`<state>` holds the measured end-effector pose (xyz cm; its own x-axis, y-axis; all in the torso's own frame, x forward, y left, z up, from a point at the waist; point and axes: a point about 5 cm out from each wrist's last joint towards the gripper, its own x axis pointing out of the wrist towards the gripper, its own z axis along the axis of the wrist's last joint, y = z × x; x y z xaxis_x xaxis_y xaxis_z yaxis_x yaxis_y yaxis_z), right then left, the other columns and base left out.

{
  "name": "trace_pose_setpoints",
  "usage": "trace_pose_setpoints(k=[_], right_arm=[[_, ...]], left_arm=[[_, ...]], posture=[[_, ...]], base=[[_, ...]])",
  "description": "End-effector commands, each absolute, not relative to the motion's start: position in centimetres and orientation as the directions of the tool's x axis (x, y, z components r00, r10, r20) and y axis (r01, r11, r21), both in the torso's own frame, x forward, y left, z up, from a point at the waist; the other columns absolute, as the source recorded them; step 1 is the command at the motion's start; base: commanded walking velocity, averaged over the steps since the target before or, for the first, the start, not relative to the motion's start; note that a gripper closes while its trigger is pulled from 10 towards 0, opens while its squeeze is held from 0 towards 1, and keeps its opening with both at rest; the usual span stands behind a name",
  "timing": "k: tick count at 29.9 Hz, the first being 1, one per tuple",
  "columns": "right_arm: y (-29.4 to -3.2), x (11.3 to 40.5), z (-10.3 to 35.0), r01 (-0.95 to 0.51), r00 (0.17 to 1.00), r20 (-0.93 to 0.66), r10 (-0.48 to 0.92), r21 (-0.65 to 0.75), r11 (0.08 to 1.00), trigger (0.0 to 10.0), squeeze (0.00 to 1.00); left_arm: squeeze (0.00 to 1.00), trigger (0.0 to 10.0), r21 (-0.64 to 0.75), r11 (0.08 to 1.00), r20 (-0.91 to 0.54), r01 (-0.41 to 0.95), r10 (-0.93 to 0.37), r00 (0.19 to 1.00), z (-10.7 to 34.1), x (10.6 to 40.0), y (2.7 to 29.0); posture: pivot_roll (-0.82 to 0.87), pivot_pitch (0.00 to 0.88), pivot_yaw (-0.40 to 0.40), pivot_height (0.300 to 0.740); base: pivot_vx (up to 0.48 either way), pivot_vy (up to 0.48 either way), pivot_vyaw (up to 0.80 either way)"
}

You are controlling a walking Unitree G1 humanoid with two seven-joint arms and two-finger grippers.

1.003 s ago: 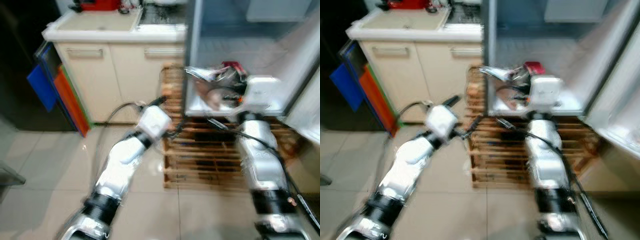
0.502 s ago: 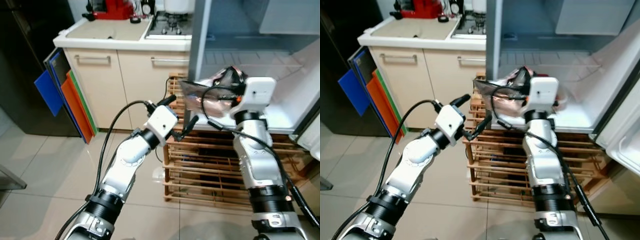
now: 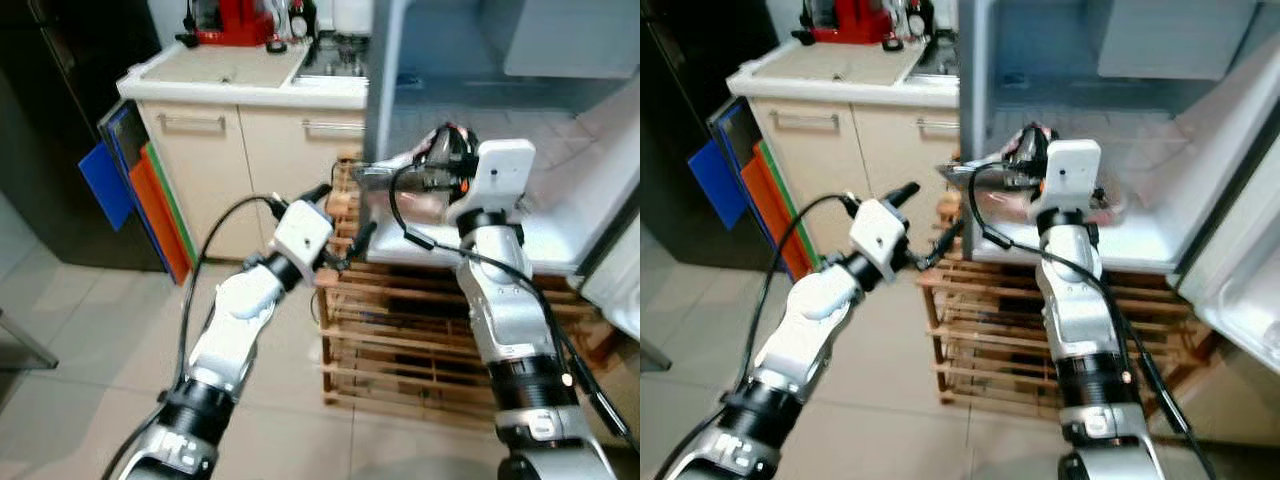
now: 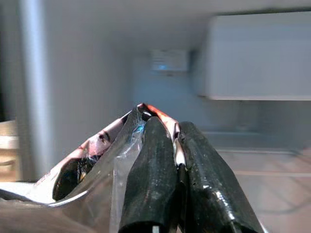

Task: Restocking fridge

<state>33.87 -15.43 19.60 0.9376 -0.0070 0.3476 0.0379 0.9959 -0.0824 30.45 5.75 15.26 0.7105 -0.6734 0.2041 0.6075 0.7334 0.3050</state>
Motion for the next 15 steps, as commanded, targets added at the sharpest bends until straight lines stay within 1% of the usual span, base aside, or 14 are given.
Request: trace_pose_setpoints(k=[1, 4, 8, 12, 15], right_arm=[[-14.8, 34.2, 20.3, 0.026, 0.931, 0.364, 0.008, -0.087, 0.996, 0.0, 0.0], [-14.5, 34.4, 20.2, 0.017, 0.934, 0.356, 0.017, -0.095, 0.995, 0.0, 0.0], [-13.7, 34.6, 20.2, -0.008, 0.936, 0.35, 0.04, -0.094, 0.996, 0.0, 0.0], [-12.3, 35.1, 20.4, -0.07, 0.942, 0.326, 0.083, -0.052, 0.996, 0.0, 0.0], [-11.8, 35.6, 20.7, -0.083, 0.944, 0.316, 0.097, -0.058, 0.995, 0.0, 0.0]], left_arm=[[0.0, 10.0, 0.31, 0.75, 0.196, 0.585, -0.652, 0.732, 15.4, 30.7, 6.7], [0.0, 10.0, 0.274, 0.78, 0.203, 0.562, -0.618, 0.759, 15.5, 31.0, 7.0], [0.0, 10.0, 0.291, 0.79, 0.206, 0.54, -0.603, 0.771, 15.6, 31.1, 7.3], [0.0, 10.0, 0.266, 0.796, 0.202, 0.544, -0.598, 0.776, 15.5, 31.1, 7.3], [0.0, 10.0, 0.253, 0.8, 0.201, 0.545, -0.594, 0.779, 15.5, 31.0, 7.4]], posture=[[-0.01, 0.0, 0.033, 0.74], [-0.01, 0.0, 0.035, 0.74], [-0.01, 0.0, 0.036, 0.74], [-0.01, 0.0, 0.037, 0.74], [0.0, 0.0, 0.038, 0.74]], base=[[0.266, -0.394, 0.0], [0.331, -0.339, 0.0], [0.0, 0.0, 0.0], [0.0, 0.0, 0.0], [0.0, 0.0, 0.0]])
